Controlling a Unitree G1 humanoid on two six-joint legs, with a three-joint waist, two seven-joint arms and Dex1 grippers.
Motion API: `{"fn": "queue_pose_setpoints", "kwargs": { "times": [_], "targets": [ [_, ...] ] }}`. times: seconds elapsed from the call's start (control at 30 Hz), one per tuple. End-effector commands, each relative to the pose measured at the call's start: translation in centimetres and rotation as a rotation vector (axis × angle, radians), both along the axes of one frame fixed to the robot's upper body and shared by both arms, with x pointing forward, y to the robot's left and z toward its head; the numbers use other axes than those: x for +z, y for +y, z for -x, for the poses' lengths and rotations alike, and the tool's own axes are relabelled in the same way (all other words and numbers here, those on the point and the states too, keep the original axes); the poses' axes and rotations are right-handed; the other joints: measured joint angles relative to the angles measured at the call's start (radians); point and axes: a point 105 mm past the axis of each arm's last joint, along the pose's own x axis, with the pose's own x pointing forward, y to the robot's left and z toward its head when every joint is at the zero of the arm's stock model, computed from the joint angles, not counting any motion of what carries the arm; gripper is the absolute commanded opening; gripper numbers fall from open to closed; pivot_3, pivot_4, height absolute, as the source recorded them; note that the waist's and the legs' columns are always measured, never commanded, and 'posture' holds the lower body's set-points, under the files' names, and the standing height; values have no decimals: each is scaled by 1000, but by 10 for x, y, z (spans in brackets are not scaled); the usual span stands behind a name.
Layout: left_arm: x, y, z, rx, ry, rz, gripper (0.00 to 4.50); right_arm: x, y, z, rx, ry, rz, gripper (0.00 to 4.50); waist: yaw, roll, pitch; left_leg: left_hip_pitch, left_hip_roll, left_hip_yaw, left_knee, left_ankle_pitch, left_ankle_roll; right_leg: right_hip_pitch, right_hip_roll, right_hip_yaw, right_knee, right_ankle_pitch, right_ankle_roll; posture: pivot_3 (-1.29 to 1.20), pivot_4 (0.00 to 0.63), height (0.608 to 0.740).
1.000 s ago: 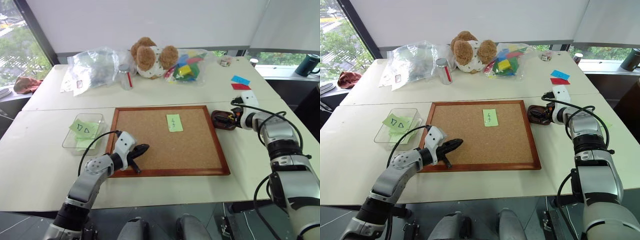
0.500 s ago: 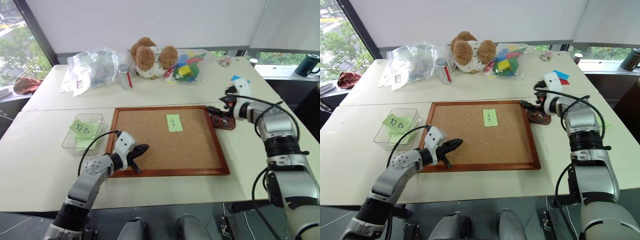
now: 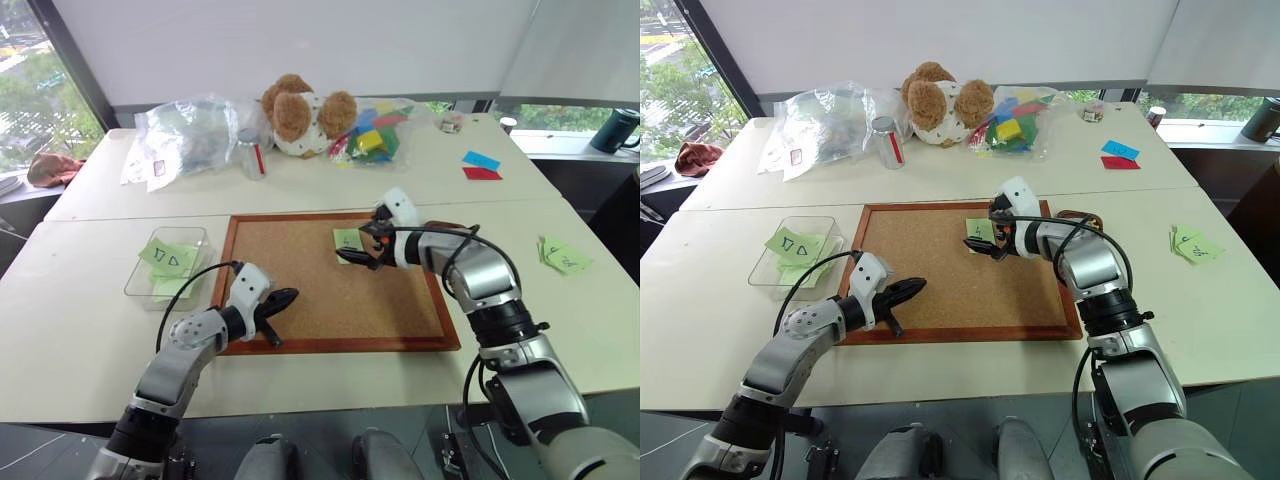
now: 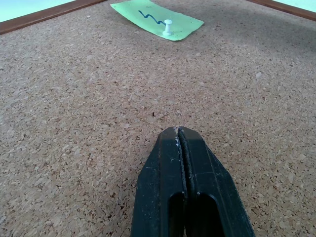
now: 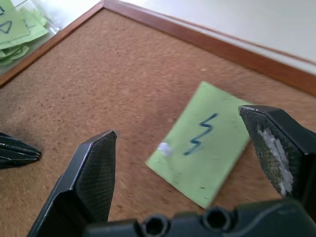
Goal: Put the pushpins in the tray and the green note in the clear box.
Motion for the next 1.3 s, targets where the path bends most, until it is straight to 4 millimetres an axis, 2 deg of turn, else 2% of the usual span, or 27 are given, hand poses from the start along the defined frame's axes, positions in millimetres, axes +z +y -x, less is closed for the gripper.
{"fn": "queue_pose_setpoints", "kwargs": {
  "times": [0.03,0.43,0.53,0.67,0.7,0.83,1.1,1.3],
  "targets": [
    [-35,16,7,63,128,-73,0,7,10,-1,17,-39,-10,3076,-1,0,0,0,0,0,0,0,0,0,0,0,0,0,0,0,150,740],
    [-36,17,8,65,129,-76,0,-4,15,-7,10,-25,-8,3076,-1,0,0,0,0,0,0,0,0,0,0,0,0,0,0,0,150,740],
    [-36,18,9,66,131,-78,0,-4,15,-7,13,-23,-11,2241,-2,0,0,0,0,0,0,0,0,0,0,0,0,0,0,0,150,740],
    [-36,19,9,70,132,-78,0,-1,15,-7,15,-27,-19,312,-3,0,0,0,0,0,-1,0,0,-1,0,0,0,0,0,0,150,740],
    [-36,19,9,71,132,-78,0,0,15,-8,14,-31,-20,37,-3,0,0,0,0,0,-1,0,0,-1,0,0,0,0,0,0,150,740],
    [-37,19,9,71,135,-79,0,7,13,-8,10,-45,-24,37,-3,0,0,0,0,0,-1,0,0,-1,0,0,0,0,0,0,150,740],
    [-41,17,12,65,150,-81,0,51,9,2,19,-126,-66,37,-2,0,0,-2,0,0,-2,0,0,-3,0,0,0,0,0,0,150,740],
    [-41,17,11,60,153,-79,0,62,9,16,50,-150,-54,37,-1,0,0,-1,0,0,-2,0,0,-3,0,0,0,0,0,0,150,740]
  ]
}}
